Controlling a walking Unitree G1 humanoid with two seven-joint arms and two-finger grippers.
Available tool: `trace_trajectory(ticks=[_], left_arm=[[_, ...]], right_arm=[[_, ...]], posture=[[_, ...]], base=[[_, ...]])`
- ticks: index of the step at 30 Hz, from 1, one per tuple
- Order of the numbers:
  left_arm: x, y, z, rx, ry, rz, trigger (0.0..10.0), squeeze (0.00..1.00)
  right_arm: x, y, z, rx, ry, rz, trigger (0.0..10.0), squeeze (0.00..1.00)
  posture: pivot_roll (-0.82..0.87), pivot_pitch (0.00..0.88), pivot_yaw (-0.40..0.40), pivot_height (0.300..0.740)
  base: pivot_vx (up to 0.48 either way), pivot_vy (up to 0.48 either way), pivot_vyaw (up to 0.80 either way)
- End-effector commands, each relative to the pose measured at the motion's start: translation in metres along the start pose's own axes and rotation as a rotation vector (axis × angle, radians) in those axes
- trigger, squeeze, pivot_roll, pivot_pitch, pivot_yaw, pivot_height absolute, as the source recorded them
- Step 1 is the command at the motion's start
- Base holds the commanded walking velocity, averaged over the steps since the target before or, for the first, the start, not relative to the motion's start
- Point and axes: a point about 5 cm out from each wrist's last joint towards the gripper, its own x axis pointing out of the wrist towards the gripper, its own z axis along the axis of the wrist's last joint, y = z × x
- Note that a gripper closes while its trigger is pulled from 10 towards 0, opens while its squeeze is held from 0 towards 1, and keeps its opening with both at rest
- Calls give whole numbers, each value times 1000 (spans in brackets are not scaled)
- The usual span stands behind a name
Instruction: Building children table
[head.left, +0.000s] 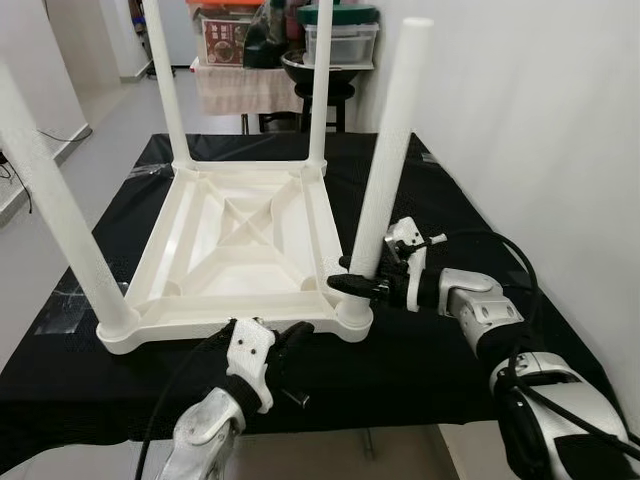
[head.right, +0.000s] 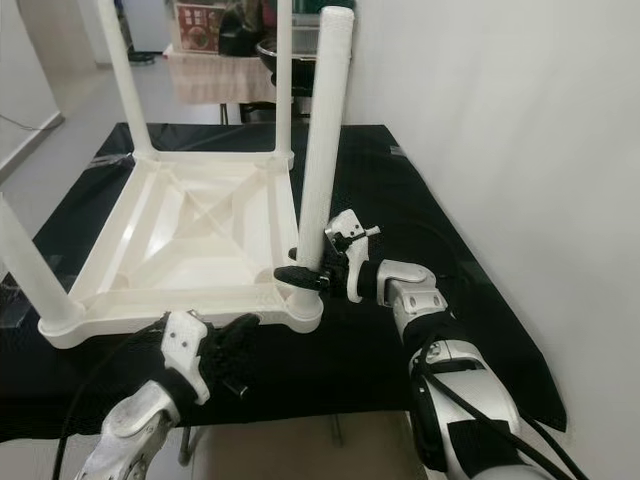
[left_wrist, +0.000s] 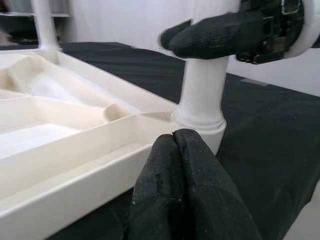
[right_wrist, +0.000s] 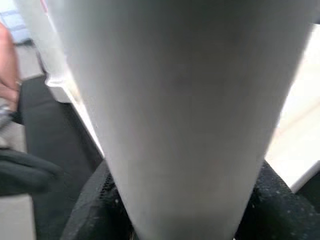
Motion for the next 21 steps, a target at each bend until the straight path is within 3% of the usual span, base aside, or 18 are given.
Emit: trace_trajectory(ticks=[1, 6, 7, 8, 9, 10, 11, 12, 13, 15, 17, 19, 20, 21], left_arm=[[-4, -2, -2, -7, 18, -14, 10000, 0], [-12, -8, -3, -23, 30, -25, 10000, 0], [-14, -10, -2, -28, 30, -32, 10000, 0], [-17, -11, -1, -31, 30, -36, 10000, 0], [-18, -11, -1, -38, 32, -40, 10000, 0], [-19, -12, -1, -44, 34, -43, 10000, 0], [-19, -12, -1, -44, 34, -43, 10000, 0], [-19, -12, 0, -47, 36, -43, 10000, 0], [-18, -12, -1, -45, 42, -56, 10000, 0], [-18, -12, -1, -45, 42, -56, 10000, 0], [-14, -14, -2, -53, 51, -83, 10000, 0], [-14, -13, -3, -55, 52, -84, 10000, 0], [-13, -13, -3, -56, 51, -72, 10000, 0], [-13, -13, -3, -56, 51, -72, 10000, 0]], right_arm=[[-12, -6, -7, 40, -25, -51, 0, 0], [-35, -10, -18, 19, -47, -115, 0, 0], [-30, -8, -37, 37, -14, -318, 0, 0], [-26, -3, -56, 61, 26, -594, 0, 0], [-6, 35, -82, 157, 55, -650, 0, 0], [2, 64, -93, 235, 63, -674, 0, 0], [2, 64, -93, 235, 63, -674, 0, 0], [6, 82, -96, 284, 55, -648, 0, 0], [22, 97, -85, 207, 34, -506, 0, 0], [22, 97, -85, 207, 34, -506, 0, 0], [35, 76, -65, 164, -38, -486, 0, 0], [37, 70, -61, 166, -46, -492, 0, 0], [42, 64, -54, 140, -50, -484, 10000, 0], [42, 64, -54, 140, -50, -484, 10000, 0]], posture=[[30, 0, -77, 740], [18, 0, -83, 740], [10, 0, -88, 740], [4, 0, -81, 740], [-7, 0, -64, 740], [-7, 0, -64, 740], [-7, 0, -64, 740], [-7, 0, -64, 740], [-23, 0, -42, 740], [-23, 0, -42, 740], [-9, 0, -65, 740], [-10, 0, -64, 740], [-12, 0, -61, 740], [-12, 0, -61, 740]], base=[[0, 0, 0], [0, 0, 0], [0, 0, 0], [0, 0, 0], [0, 0, 0], [0, 0, 0], [0, 0, 0], [0, 0, 0], [0, 0, 0], [0, 0, 0], [0, 0, 0], [0, 0, 0], [0, 0, 0], [0, 0, 0]])
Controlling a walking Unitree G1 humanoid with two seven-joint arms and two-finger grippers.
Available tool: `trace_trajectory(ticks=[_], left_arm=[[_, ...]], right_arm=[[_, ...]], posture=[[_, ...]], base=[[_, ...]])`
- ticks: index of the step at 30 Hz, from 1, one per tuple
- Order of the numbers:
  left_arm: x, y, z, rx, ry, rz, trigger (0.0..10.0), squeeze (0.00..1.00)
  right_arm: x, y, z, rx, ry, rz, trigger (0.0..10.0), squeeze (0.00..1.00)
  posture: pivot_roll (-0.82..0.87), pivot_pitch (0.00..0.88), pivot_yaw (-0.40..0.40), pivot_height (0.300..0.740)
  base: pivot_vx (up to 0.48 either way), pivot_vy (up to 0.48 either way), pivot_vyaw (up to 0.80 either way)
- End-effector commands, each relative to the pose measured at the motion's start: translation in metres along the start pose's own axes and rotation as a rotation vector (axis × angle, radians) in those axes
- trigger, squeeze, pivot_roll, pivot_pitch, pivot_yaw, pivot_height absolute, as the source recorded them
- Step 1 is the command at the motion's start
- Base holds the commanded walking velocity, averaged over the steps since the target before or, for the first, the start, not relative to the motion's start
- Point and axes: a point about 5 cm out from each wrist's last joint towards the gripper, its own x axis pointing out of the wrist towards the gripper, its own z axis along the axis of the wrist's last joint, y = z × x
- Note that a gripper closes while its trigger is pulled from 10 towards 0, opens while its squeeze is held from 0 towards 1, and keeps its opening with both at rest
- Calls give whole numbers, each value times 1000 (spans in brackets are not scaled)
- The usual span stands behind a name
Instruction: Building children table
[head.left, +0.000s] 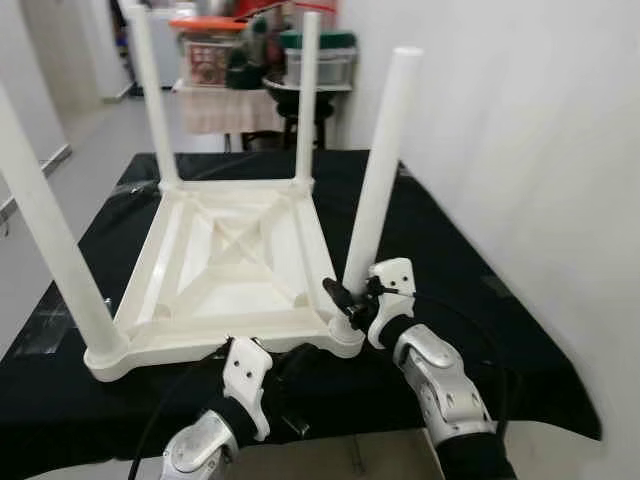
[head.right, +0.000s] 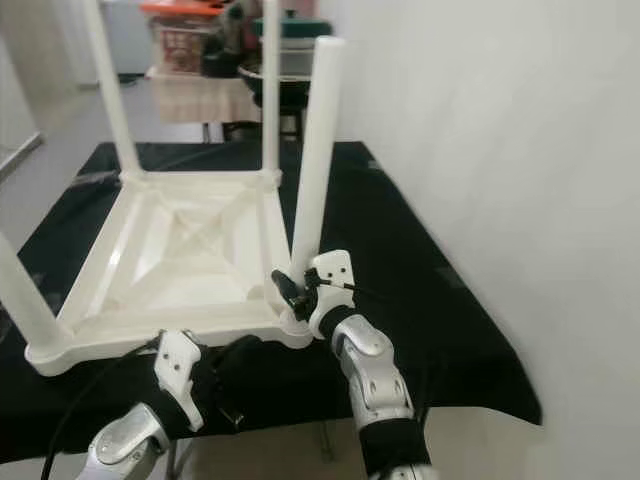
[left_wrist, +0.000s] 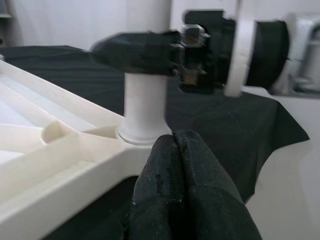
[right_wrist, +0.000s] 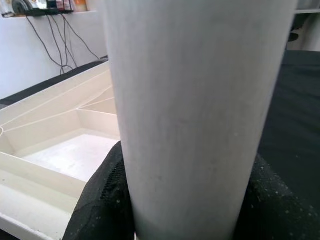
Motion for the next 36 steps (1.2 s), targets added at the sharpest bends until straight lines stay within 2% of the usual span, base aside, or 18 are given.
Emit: trace_trajectory(ticks=[1, 3, 4, 7, 11, 12, 13, 14, 16, 21, 29, 30, 31, 32, 36], left_arm=[[0, 2, -3, -16, 13, 19, 10000, 0], [0, 2, -3, -20, 12, 30, 10000, 0], [1, 3, -3, -21, 13, 30, 10000, 0], [2, 3, -3, -19, 16, 25, 10000, 0], [5, 3, -4, -14, 21, 21, 10000, 0], [6, 4, -4, -11, 23, 19, 10000, 0], [7, 4, -5, -8, 25, 18, 10000, 0], [7, 4, -5, -8, 25, 18, 10000, 0], [8, 4, -6, -6, 27, 18, 10000, 0], [9, 3, -7, -2, 28, 23, 10000, 0], [10, 3, -8, 0, 31, 20, 10000, 0], [10, 3, -8, 1, 31, 19, 10000, 0], [10, 3, -8, 1, 31, 19, 10000, 0], [9, 3, -8, 0, 31, 18, 10000, 0], [9, 3, -8, 0, 32, 17, 10000, 0]], right_arm=[[-1, -1, -17, 43, 83, -15, 10000, 0], [-1, 4, -10, 54, 66, -8, 10000, 0], [-2, 12, -2, 77, 48, 66, 10000, 1000], [-3, 22, 15, 80, 1, 250, 10000, 1000], [0, 17, 22, 53, -13, 342, 10000, 1000], [3, 11, 27, 10, -16, 412, 10000, 0], [7, 3, 33, -59, -12, 478, 10000, 0], [7, 3, 33, -59, -12, 478, 10000, 0], [11, -8, 40, -125, 11, 550, 10000, 0], [14, -16, 47, -156, 83, 643, 10000, 0], [18, -21, 43, -136, 126, 644, 10000, 0], [18, -23, 42, -131, 129, 642, 1451, 0], [18, -23, 42, -131, 129, 642, 1451, 0], [18, -25, 41, -122, 131, 640, 0, 0], [17, -30, 41, -106, 127, 638, 0, 0]], posture=[[-9, 0, -63, 740], [-9, 0, -63, 740], [-1, 0, -68, 740], [-1, 0, -68, 740], [-4, 0, -64, 740], [-3, 0, -65, 740], [-2, 0, -65, 740], [-2, 0, -65, 740], [6, 0, -71, 740], [17, 0, -76, 740], [23, 0, -73, 740], [23, 0, -73, 740], [23, 0, -73, 740], [21, 0, -70, 740], [17, 0, -66, 740]], base=[[0, 0, 0], [0, 0, 0], [0, 0, 0], [0, 0, 0], [0, 0, 0], [0, 0, 0], [0, 0, 0], [0, 0, 0], [0, 0, 0], [0, 0, 0], [0, 0, 0], [0, 0, 0], [0, 0, 0], [0, 0, 0], [0, 0, 0]])
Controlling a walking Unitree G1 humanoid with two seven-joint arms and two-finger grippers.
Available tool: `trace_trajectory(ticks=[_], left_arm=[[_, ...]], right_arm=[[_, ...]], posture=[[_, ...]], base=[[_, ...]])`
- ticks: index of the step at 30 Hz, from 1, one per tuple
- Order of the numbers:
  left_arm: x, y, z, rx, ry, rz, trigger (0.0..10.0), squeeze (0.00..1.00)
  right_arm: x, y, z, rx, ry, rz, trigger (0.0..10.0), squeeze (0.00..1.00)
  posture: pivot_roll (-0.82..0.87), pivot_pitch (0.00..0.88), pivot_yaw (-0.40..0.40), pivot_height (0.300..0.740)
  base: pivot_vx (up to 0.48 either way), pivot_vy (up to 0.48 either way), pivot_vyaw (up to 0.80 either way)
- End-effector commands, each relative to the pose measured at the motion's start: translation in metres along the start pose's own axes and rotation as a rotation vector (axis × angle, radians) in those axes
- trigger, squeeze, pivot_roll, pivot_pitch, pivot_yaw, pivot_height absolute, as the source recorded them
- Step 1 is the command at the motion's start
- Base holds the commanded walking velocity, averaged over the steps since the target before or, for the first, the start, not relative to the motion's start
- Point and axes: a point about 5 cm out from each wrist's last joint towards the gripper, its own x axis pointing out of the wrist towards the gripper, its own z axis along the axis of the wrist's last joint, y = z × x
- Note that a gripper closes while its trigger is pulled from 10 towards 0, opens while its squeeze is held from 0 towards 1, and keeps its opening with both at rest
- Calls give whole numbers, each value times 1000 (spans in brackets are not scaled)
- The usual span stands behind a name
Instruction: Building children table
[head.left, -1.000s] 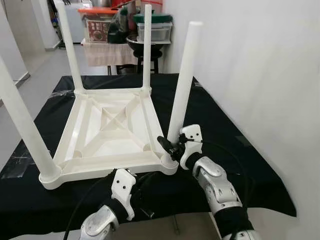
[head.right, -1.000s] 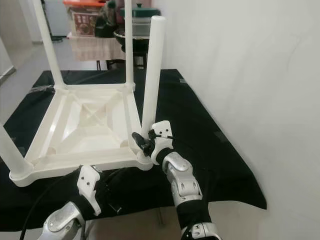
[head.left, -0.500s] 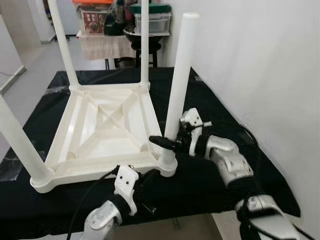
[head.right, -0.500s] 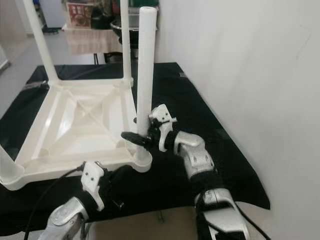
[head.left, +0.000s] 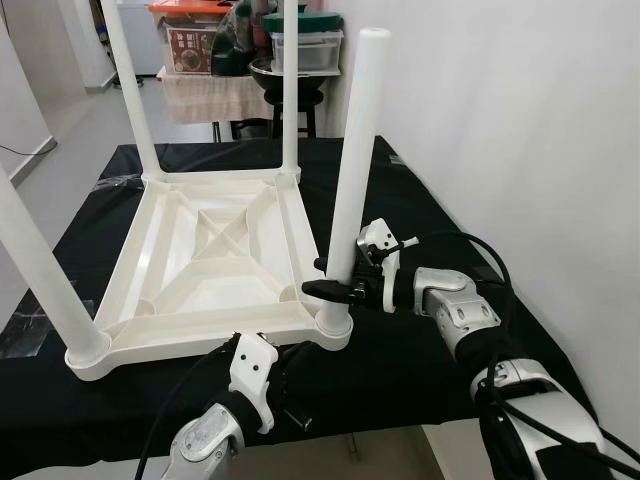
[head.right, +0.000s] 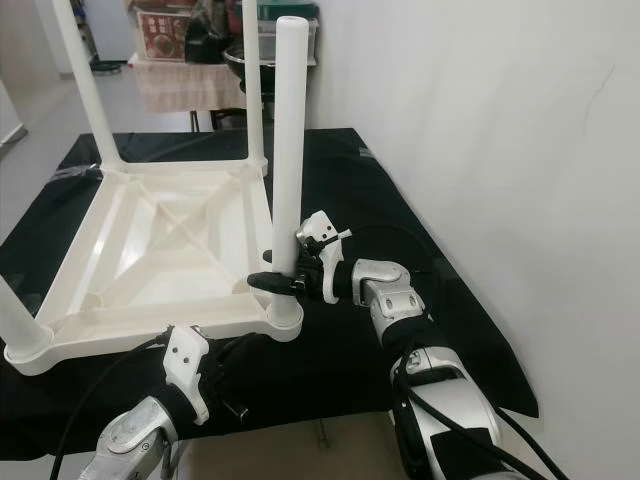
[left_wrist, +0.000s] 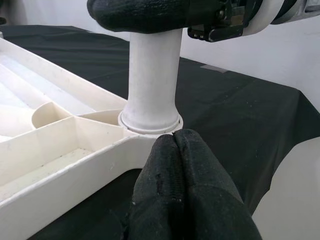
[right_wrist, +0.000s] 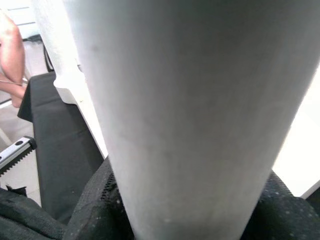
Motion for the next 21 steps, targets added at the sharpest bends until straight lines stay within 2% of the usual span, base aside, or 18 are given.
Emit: trace_trajectory(ticks=[1, 7, 9, 10, 11, 12, 13, 14, 15, 16, 17, 18, 19, 21], left_arm=[[0, 0, -2, 2, 7, -2, 10000, 0], [-1, -1, -2, 4, 6, -1, 10000, 0], [-2, -1, -2, 1, 5, 3, 10000, 0], [-3, 0, -1, -1, 4, 5, 10000, 0], [-3, 0, -1, -1, 4, 5, 10000, 0], [-3, 0, -1, -2, 4, 6, 10000, 0], [-4, 1, -1, -3, 5, 8, 10000, 0], [-4, 1, -1, -3, 5, 8, 10000, 0], [-5, 2, -1, -3, 6, 9, 10000, 0], [-5, 3, -2, -1, 11, 4, 10000, 0], [-5, 3, -2, -1, 11, 4, 10000, 0], [-4, 3, -2, 0, 15, 1, 10000, 0], [-4, 3, -2, 0, 16, -6, 10000, 0], [-4, 3, -2, 0, 16, -6, 10000, 0]], right_arm=[[-1, -2, -1, 22, -4, 4, 0, 0], [-10, -4, -7, 5, -12, -55, 0, 0], [-14, -3, -20, 4, 1, -173, 0, 0], [-12, -2, -30, 5, 36, -321, 0, 0], [-12, -2, -30, 5, 36, -321, 0, 0], [-10, -1, -37, 2, 60, -424, 0, 0], [-6, 5, -50, 125, 28, -763, 0, 0], [-6, 5, -50, 125, 28, -763, 0, 0], [11, 37, -65, 177, 44, -793, 0, 0], [24, 50, -66, 188, 32, -760, 0, 0], [24, 50, -66, 188, 32, -760, 0, 0], [32, 58, -64, 182, 23, -711, 0, 0], [36, 53, -58, 144, 18, -648, 0, 0], [36, 53, -58, 144, 18, -648, 0, 0]], posture=[[15, 0, -64, 740], [2, 0, -65, 740], [-5, 0, -67, 740], [-3, 0, -73, 740], [-3, 0, -73, 740], [-3, 0, -73, 740], [-14, 0, -65, 740], [-14, 0, -65, 740], [-17, 0, -46, 740], [-35, 0, -32, 740], [-35, 0, -32, 740], [-35, 0, -32, 740], [-24, 0, -36, 740], [-24, 0, -36, 740]], base=[[0, 0, 0], [0, 0, 0], [0, 0, 0], [0, 0, 0], [0, 0, 0], [0, 0, 0], [0, 0, 0], [0, 0, 0], [0, 0, 0], [0, 0, 0], [0, 0, 0], [0, 0, 0], [0, 0, 0], [0, 0, 0]])
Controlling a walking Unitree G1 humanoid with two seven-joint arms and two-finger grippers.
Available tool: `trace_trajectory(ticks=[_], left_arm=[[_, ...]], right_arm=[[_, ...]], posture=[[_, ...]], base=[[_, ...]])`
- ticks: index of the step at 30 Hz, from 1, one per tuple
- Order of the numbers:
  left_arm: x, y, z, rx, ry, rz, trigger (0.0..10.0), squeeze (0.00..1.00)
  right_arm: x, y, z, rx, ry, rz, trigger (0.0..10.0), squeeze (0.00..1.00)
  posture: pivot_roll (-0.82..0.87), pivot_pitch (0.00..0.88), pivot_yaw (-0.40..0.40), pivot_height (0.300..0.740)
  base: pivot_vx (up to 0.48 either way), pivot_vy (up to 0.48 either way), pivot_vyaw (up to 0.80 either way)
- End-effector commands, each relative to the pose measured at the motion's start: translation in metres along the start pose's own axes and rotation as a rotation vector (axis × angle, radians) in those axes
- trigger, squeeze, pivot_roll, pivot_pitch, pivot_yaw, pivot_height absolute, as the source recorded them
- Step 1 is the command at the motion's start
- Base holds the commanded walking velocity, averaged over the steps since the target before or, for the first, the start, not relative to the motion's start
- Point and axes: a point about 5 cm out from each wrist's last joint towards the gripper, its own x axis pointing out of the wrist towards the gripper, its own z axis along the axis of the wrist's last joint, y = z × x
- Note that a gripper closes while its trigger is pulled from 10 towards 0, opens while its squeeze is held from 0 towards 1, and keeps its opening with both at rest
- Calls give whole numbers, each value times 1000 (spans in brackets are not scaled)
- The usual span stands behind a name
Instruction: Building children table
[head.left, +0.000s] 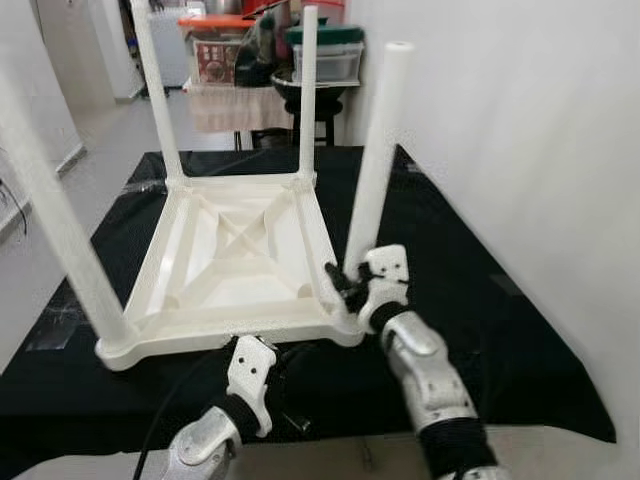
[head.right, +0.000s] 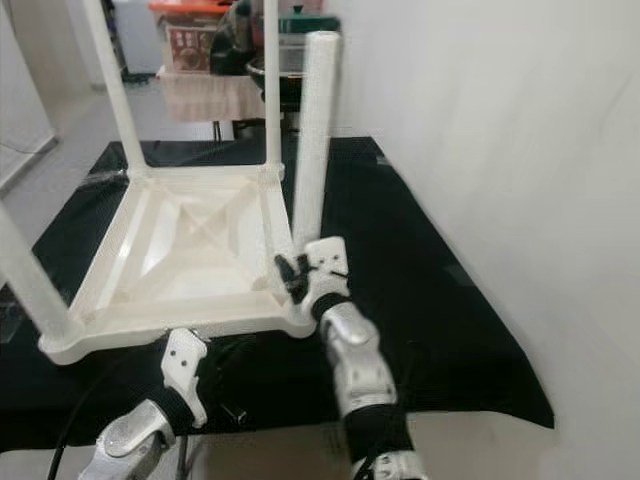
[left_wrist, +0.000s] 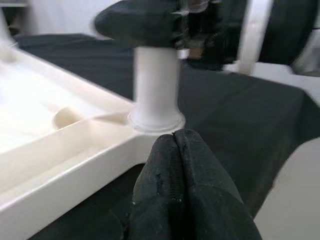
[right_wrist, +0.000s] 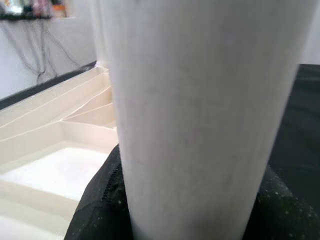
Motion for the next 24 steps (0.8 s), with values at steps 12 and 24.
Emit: trace_trajectory(ticks=[12, 24], left_arm=[[0, -1, -2, 6, 15, -5, 10000, 0], [2, -2, 4, 2, -1, -17, 10000, 0]], right_arm=[[13, -20, 21, -4, 37, 52, 10000, 1000], [9, -25, 40, -126, 47, 616, 10000, 0]], posture=[[-21, 0, -25, 740], [-9, 0, -31, 740]], base=[[0, 0, 0], [0, 0, 0]])
